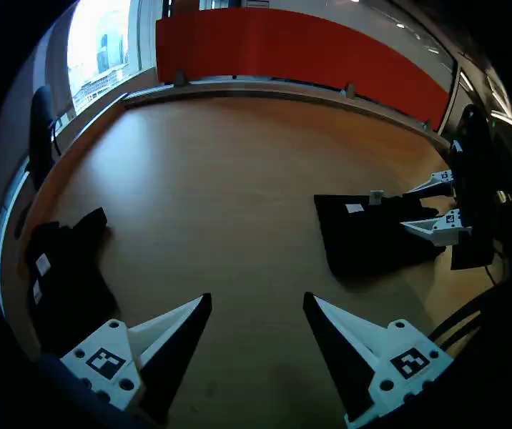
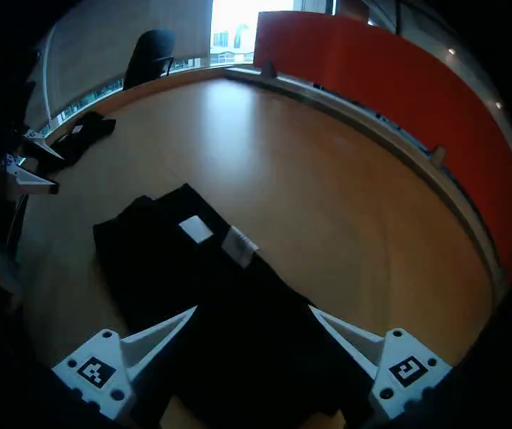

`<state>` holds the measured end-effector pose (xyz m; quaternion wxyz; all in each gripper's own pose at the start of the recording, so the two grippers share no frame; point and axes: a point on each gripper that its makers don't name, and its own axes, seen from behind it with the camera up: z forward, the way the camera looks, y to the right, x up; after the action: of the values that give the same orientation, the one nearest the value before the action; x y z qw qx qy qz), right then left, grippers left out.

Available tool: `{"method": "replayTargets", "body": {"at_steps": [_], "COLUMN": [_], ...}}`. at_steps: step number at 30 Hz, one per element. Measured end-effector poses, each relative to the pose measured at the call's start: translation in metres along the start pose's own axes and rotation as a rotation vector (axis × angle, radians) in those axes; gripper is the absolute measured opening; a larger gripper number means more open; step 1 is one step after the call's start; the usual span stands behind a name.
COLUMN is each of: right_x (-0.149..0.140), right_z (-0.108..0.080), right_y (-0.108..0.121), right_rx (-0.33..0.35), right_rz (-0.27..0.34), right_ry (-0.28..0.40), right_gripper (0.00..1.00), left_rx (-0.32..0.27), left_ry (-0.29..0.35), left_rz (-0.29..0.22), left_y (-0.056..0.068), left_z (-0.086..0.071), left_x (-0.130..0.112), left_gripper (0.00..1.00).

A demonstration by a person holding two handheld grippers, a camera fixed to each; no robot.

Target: Fold towel

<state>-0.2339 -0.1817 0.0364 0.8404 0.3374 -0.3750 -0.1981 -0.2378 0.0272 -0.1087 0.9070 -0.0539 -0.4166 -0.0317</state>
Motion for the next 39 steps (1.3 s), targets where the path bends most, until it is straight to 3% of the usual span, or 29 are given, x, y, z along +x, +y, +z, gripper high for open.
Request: {"method": "replayTargets", "body": {"at_steps": [19,39], "right_x": [0.025,0.037], "right_z": [0.007,0.01], "right_y": [0.029,0.041], "right_rx": [-0.032,-0.049], "right_rz": [-0.016,-0.033], "right_ry": [-0.001,-0.002], "right_gripper": [1.0,1.0], "left_rx": [-0.003,-0.002], "left_ry": [0.006,0.011], "left_rz": [-0.012,-0.026], "left_y": [0.001,0.001], "left_z": [-0.008,-0.019], "left_x": [-0.002,-0.007], "left_gripper": [0.95,0.95]}}
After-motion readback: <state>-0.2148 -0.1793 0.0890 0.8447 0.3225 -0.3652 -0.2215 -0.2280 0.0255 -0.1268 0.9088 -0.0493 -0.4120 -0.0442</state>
